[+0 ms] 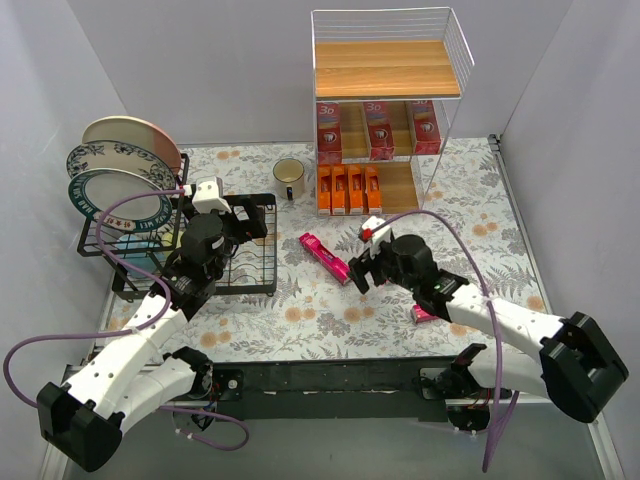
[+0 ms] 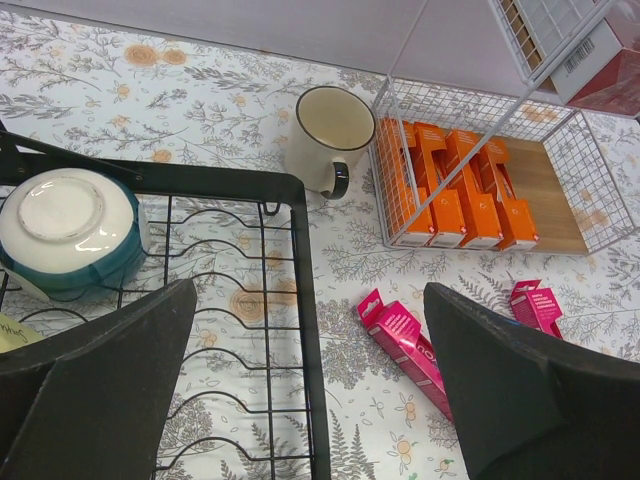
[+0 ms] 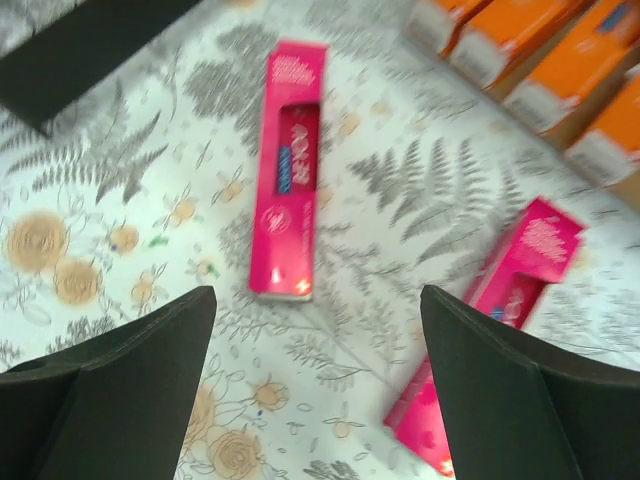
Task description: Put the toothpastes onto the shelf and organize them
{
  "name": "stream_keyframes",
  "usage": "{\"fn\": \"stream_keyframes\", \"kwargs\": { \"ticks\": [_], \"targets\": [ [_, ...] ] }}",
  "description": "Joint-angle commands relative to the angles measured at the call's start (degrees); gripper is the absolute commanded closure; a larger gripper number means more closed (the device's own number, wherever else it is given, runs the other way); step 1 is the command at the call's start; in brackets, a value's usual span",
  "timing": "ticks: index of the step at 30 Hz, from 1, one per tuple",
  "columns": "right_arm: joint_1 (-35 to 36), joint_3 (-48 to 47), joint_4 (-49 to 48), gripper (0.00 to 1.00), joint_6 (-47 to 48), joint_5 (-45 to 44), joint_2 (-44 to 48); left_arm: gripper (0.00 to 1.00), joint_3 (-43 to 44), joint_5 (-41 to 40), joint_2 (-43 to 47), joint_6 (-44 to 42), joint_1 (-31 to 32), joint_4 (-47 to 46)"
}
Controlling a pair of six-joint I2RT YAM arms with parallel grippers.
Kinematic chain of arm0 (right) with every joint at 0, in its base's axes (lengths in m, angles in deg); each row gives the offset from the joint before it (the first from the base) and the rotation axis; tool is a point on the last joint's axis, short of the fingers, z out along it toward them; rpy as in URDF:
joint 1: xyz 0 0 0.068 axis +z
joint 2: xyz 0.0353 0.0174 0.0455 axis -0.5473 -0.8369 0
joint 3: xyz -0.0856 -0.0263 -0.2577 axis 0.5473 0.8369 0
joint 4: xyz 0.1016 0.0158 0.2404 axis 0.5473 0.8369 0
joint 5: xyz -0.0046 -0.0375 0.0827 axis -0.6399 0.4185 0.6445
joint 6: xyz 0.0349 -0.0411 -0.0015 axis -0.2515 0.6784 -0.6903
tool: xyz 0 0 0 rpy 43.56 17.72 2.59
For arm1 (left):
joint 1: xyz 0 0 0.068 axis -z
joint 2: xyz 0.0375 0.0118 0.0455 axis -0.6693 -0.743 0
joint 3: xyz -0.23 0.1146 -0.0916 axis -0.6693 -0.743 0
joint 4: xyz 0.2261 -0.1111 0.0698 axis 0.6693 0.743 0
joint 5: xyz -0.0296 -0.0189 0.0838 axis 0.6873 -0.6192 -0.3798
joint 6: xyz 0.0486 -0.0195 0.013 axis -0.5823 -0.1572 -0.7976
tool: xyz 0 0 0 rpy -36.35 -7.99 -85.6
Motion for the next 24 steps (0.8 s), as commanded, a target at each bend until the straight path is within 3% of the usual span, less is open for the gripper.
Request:
{"fn": "stream_keyframes", "kwargs": {
  "ticks": [1,14,24],
  "targets": [
    [1.7,3.6,-10.3,0.1,0.6,5.0,-3.9,0.02,-0.9,-0.2,0.3,-1.0,-0.4,-0.9],
    [4.8,9.7,-28.9,0.16,0.2,-2.1,-18.8,0.02,-1.1,-0.8,-0.2,-1.2,-0.3,-0.9],
    [5.7,10.4,-35.1,0.25,-0.2,-5.5,-26.9,0.02,-1.1,-0.9,0.2,-1.3,-0.3,-0.9]
  ]
}}
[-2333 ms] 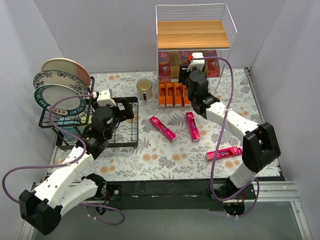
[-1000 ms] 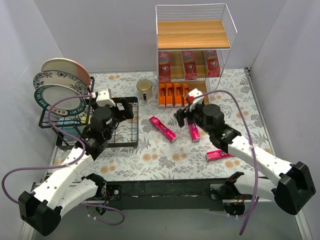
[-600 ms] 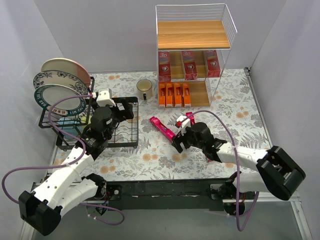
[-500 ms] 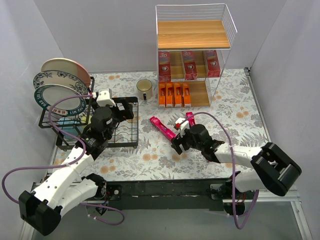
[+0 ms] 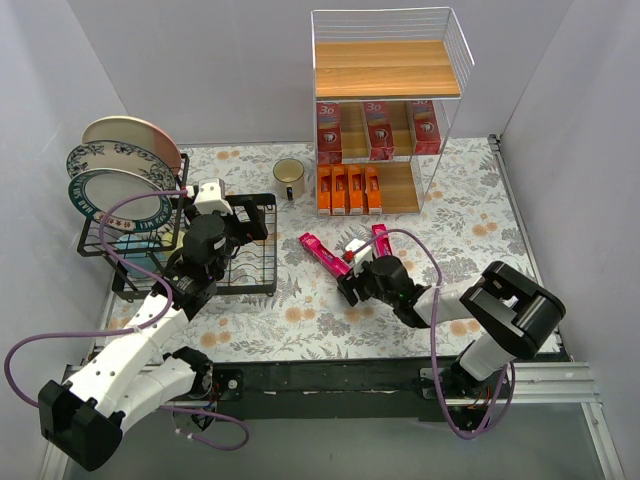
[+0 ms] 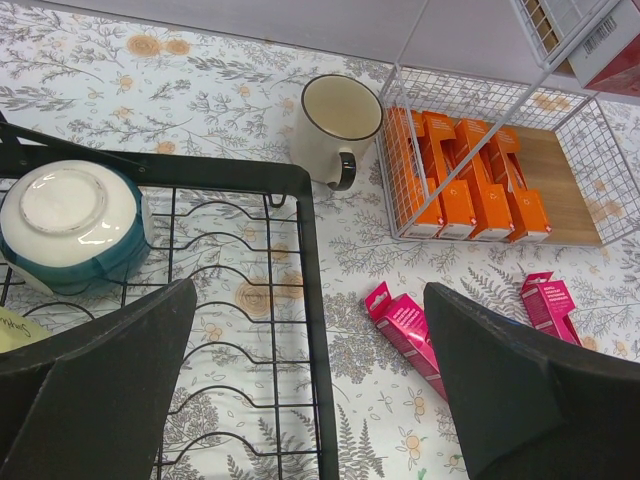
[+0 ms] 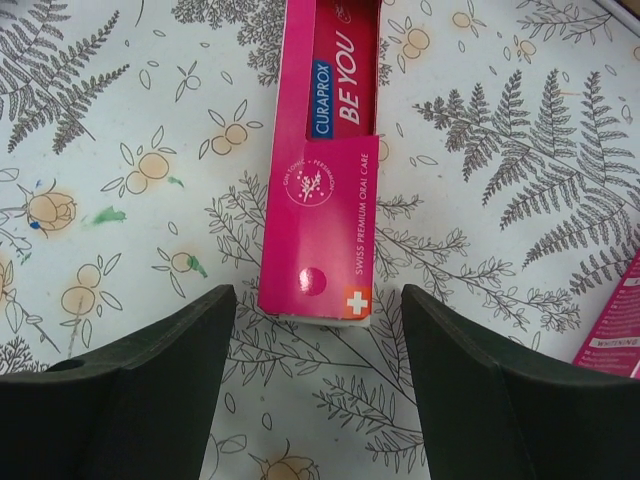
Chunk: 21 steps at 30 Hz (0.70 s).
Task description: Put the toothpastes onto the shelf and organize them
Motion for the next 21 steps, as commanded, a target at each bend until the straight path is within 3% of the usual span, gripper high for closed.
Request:
{"fn": "stream_keyframes", "kwargs": {
  "ticks": [1,21],
  "targets": [
    [0.7,0.8,-5.0,0.27,0.1,-2.7,-2.6,0.02,-0.2,-0.9,0.6,-0.8,-0.4,-0.8],
    [1.8,-1.3,-1.1,0.62,2.2,-2.7,-1.6,0.02,-0.3,-0.9,1.5,-1.0,-0.4,-0.8]
  ]
}}
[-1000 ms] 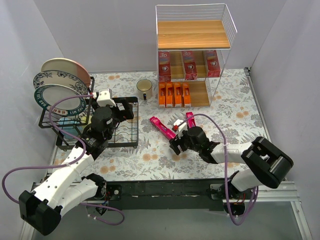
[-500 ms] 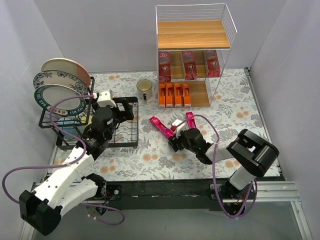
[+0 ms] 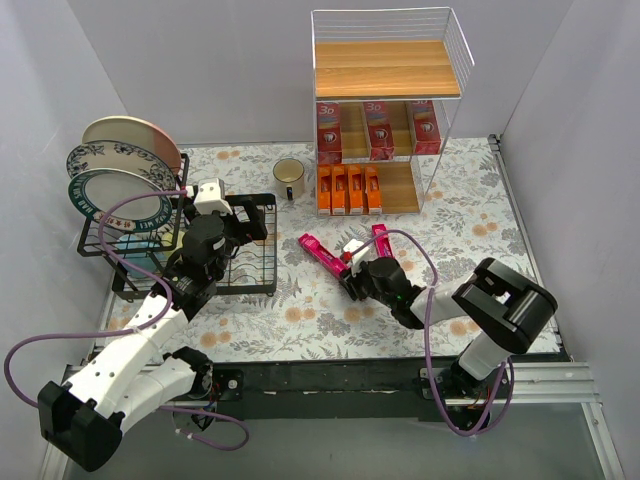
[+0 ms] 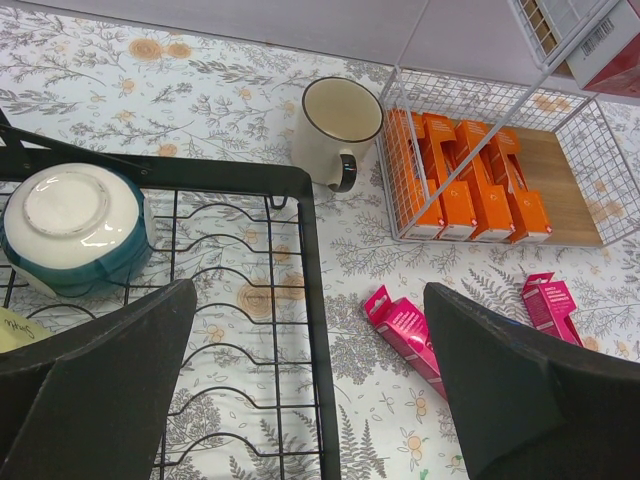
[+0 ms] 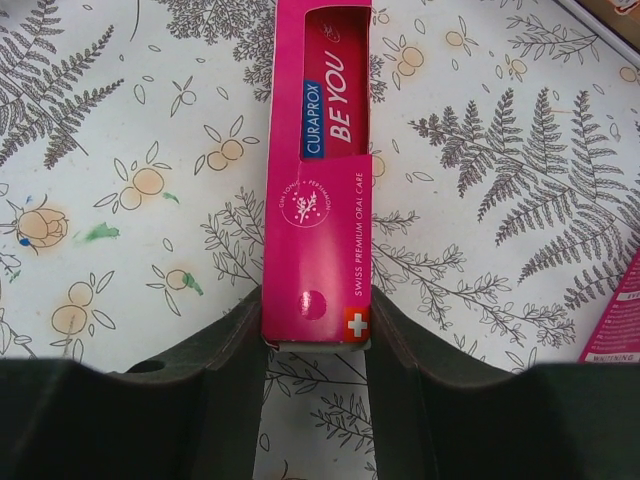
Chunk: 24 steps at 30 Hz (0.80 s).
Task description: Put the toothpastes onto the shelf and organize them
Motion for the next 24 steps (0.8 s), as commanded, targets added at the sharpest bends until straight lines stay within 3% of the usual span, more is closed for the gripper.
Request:
{"fn": "stream_keyframes", "kwargs": {
  "ticks": [1,12,19,24],
  "targets": [
    [1.0,-1.5,5.2,0.63,1.7,-0.2,2.1,0.02,-0.3,-0.7,1.2,-0.5,-0.4,-0.8],
    [2.5,-6.5,20.2,0.71,2.7,0.8,15.1,0.02,-0.3,-0.9,1.5,-0.2,-0.3,-0.9],
    [2.5,-16.4,36.3,0.73,3.3,-1.8,26.6,0.02,-1.9,-0.9,5.7,-0.4,-0.4,-2.8],
    [2.4,-30.1,50.1,0.73,5.5,-6.8,30.5,0.02,-3.5,-0.1,9.7,-1.1,-0.4,-5.4]
  ]
}}
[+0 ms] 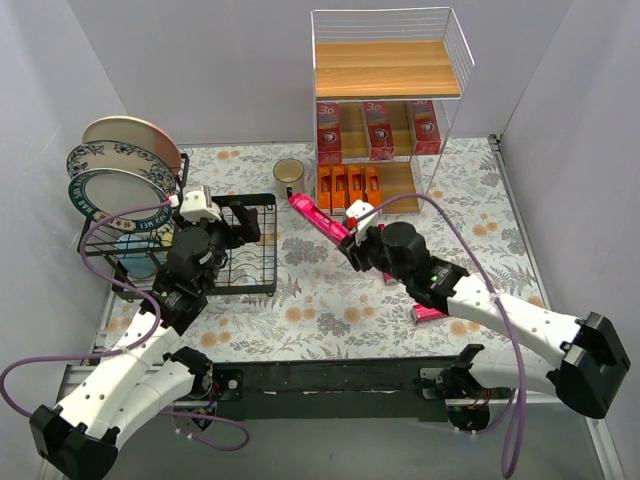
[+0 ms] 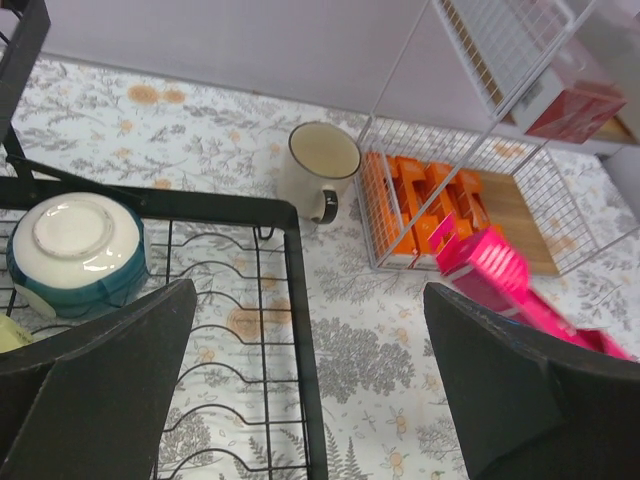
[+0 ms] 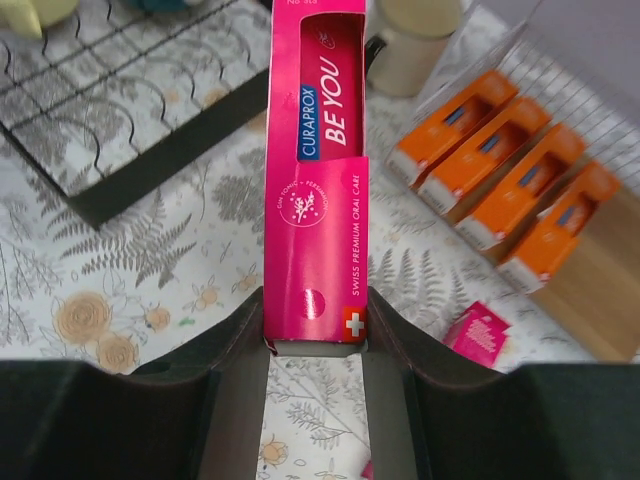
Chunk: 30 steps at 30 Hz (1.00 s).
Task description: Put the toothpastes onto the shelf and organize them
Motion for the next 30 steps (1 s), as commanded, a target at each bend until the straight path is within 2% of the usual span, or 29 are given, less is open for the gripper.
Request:
{"fn": "stream_keyframes", "kwargs": {
  "ticks": [1,4,11,16,23,30],
  "targets": [
    [0.2,-13.0,11.6,0.73,3.0,-5.9,3.7,0.02,-1.4,0.2,3.6,-1.1,-0.4,-3.5],
    [-0.4,-22.2,18.4,0.73,3.7,-9.2,2.3,0.02,-1.7,0.4,4.1,-1.3,-0.4,-3.9],
    [-2.8,-40.6,25.5,0.73,4.9,-13.7,-1.7,0.02,-1.3,1.1,3.7,-1.3,-0.4,-3.6],
    [-8.7,-54.4,29.3,0.72,5.6,-13.7,-7.9,0.02,-1.2,1.3,3.3,-1.3,-0.4,-3.3],
    [-21.1,-67.2,32.2,0.71,3.3,-10.0,-17.2,0.02,-0.9,1.5,2.8,-1.1,-0.4,-3.1],
    [-27.0,-74.9,29.7,0.69,2.8,-9.5,-24.8,0.02,-0.9,1.9,2.4,-1.1,-0.4,-2.9]
  ]
}}
